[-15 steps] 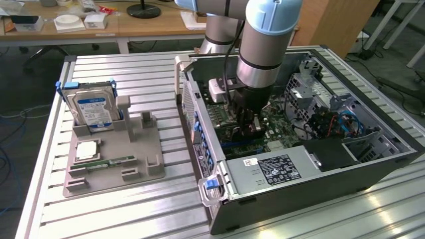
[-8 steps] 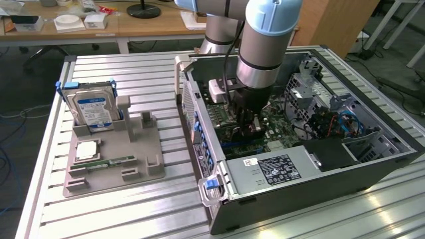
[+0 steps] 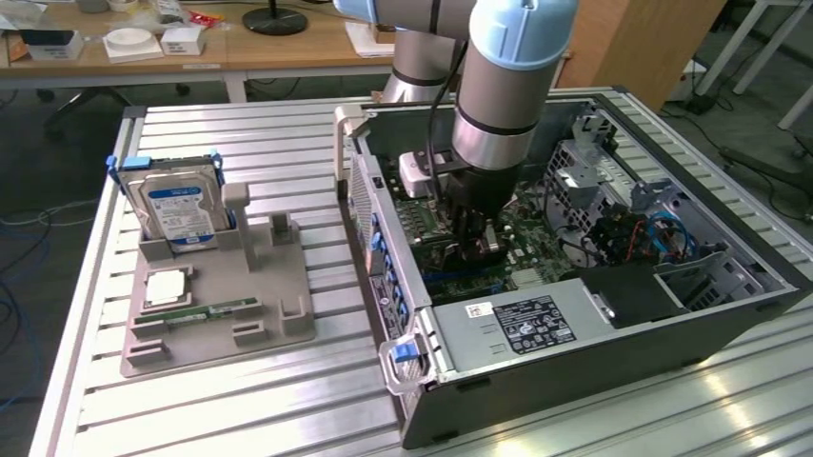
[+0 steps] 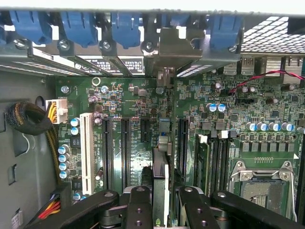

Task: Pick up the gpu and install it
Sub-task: 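Insert the gpu into the slot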

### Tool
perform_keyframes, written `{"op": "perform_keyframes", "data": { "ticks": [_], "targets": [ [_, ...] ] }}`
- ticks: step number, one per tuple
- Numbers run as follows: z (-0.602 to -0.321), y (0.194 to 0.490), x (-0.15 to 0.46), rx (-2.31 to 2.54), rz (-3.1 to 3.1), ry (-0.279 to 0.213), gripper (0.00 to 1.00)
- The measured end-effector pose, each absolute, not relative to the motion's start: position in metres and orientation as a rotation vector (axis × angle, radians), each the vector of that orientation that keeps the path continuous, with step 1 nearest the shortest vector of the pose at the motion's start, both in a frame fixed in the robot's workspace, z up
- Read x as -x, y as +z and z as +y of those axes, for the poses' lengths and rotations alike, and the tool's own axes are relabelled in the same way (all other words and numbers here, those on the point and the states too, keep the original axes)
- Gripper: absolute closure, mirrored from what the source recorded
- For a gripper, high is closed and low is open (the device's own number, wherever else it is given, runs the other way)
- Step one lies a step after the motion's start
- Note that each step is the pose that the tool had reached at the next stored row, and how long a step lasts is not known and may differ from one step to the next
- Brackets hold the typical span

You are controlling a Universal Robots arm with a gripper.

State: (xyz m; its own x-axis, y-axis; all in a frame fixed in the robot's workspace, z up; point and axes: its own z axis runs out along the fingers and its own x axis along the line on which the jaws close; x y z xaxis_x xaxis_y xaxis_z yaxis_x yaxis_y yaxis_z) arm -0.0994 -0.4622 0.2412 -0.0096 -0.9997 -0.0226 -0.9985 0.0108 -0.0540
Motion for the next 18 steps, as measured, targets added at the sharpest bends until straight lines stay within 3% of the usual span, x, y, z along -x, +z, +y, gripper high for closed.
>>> {"op": "perform_keyframes", "data": {
  "ticks": [18],
  "targets": [
    [-0.4621, 0.2401, 0.0994, 2.172, 2.194, -0.035, 0.74]
  ]
}}
